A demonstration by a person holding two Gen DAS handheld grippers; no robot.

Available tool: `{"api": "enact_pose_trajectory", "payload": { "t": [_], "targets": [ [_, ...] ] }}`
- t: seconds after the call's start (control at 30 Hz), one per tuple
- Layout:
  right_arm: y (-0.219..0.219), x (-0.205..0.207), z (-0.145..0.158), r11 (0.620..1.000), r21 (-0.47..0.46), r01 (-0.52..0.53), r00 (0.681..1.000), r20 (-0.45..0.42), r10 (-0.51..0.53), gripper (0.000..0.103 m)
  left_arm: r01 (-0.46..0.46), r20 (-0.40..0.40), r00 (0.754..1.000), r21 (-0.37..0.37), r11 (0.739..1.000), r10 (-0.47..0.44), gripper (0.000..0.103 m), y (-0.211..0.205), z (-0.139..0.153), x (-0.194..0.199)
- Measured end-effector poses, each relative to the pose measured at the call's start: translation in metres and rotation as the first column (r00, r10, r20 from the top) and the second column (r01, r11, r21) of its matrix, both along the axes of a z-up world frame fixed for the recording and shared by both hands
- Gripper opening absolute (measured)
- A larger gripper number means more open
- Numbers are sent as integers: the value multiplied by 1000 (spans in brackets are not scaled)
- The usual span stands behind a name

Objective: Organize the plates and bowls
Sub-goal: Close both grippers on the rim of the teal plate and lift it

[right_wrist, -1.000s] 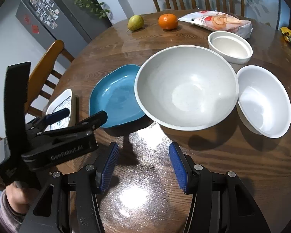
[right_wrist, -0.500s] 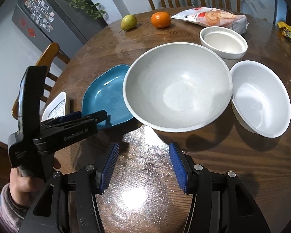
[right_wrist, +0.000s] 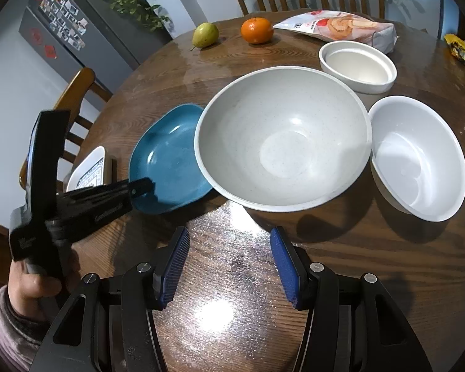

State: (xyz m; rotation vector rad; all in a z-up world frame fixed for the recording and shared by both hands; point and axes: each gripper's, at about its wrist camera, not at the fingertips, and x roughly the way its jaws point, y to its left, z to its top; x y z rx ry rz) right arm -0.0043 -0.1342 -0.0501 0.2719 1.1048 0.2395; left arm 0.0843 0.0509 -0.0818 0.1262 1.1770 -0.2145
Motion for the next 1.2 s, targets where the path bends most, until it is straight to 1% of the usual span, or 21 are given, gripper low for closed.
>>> {"api": "enact_pose_trajectory", "payload": {
  "t": [0.1, 0.23, 0.43, 0.6, 0.67, 0.83, 0.93, 0.97, 1.03, 1.2],
  "targets": [
    [3, 0, 1, 1000, 5, -13, 1000, 0, 13, 55, 35, -15, 999, 4, 999, -35, 17, 3, 1, -14],
    [7, 0, 1, 1000, 3, -26, 1000, -2, 26, 55, 61, -34, 998, -2, 998, -61, 17, 9, -2, -32],
    [12, 6, -10, 999, 0, -46, 998, -35, 46, 55, 66, -59, 996, -22, 998, -68, 17, 14, -3, -60],
    [30, 13, -21, 993, -21, -113, 993, -48, 111, 55, 53, -56, 997, -19, 998, -54, 17, 17, -5, -78],
    [34, 14, -24, 991, -34, -126, 991, -53, 124, 51, 43, -51, 998, -18, 999, -44, 17, 16, -5, -84],
    [47, 16, -29, 982, -70, -174, 984, -60, 170, 28, 21, -46, 999, -23, 1000, -22, 17, 18, -4, -92],
    [49, 16, -31, 979, -77, -190, 981, -67, 185, 19, 14, -44, 999, -22, 1000, -15, 17, 19, -4, -93],
    [50, 15, -31, 978, -85, -192, 980, -67, 187, 18, 13, -42, 999, -19, 1000, -13, 17, 18, -4, -95],
    [50, 15, -32, 977, -90, -195, 979, -69, 190, 12, 12, -39, 999, -15, 1000, -12, 17, 18, -4, -96],
    [49, 14, -34, 976, -92, -199, 979, -69, 193, 10, 7, -35, 999, -6, 1000, -7, 16, 15, -3, -93]
  ]
}}
